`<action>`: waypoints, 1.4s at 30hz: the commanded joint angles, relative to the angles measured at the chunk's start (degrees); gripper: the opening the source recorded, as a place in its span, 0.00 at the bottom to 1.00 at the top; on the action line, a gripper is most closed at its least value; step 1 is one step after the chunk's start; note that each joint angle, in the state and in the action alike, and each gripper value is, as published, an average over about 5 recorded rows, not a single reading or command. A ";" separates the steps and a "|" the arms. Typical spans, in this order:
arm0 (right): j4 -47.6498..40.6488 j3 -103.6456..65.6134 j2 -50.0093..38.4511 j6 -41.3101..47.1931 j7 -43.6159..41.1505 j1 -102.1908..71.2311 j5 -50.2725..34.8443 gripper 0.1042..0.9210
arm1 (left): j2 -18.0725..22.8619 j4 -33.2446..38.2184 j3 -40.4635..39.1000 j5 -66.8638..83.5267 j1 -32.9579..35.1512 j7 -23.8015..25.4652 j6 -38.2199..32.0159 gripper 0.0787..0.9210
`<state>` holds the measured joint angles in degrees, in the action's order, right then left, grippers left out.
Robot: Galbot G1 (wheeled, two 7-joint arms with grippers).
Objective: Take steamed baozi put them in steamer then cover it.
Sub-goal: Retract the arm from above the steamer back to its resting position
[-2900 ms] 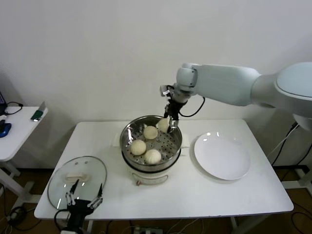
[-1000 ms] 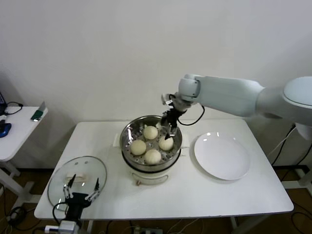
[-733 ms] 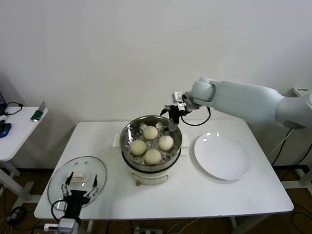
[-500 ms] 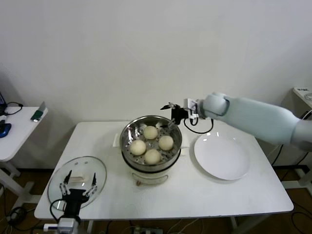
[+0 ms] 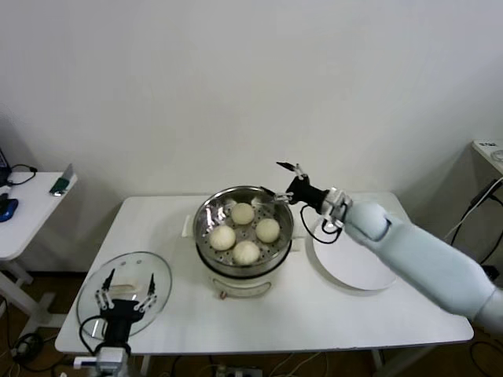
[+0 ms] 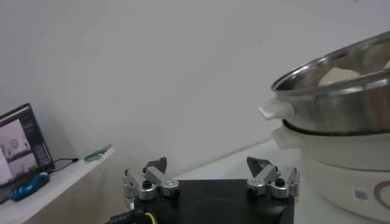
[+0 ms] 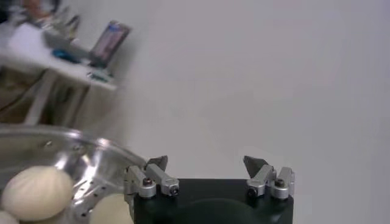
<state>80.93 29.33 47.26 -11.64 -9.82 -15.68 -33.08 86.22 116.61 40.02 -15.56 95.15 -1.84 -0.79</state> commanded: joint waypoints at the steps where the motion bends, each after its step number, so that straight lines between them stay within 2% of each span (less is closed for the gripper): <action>1: 7.41 -33.93 1.25 -0.96 6.60 -32.05 5.39 0.88 | 0.36 0.77 1.40 -10.25 -0.15 -0.18 0.23 0.88; 13: 16.30 -51.70 8.54 6.25 2.90 -52.06 5.78 0.88 | -1.41 2.23 3.06 -49.46 1.96 -0.38 1.12 0.88; 19: 18.11 -56.99 10.91 7.39 2.77 -57.60 5.85 0.88 | -2.91 -2.01 -0.26 -64.52 1.18 -1.98 3.82 0.88; 23: 17.87 -59.30 11.56 7.14 2.53 -59.44 6.24 0.88 | -3.06 -5.04 -0.53 -72.90 -0.15 -0.77 6.48 0.88; 27: 16.89 -60.55 12.31 6.62 2.12 -60.22 7.12 0.88 | -3.05 -8.63 0.22 -77.21 -2.17 -0.03 8.05 0.88; 42: 15.05 -60.45 11.92 5.88 1.21 -60.53 9.16 0.88 | -3.48 -22.86 1.51 -77.86 -12.04 -5.06 7.37 0.88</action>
<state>95.92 -28.69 58.55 -5.86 -8.38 -73.84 -24.62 83.20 102.97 41.25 -87.31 89.14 -4.14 5.89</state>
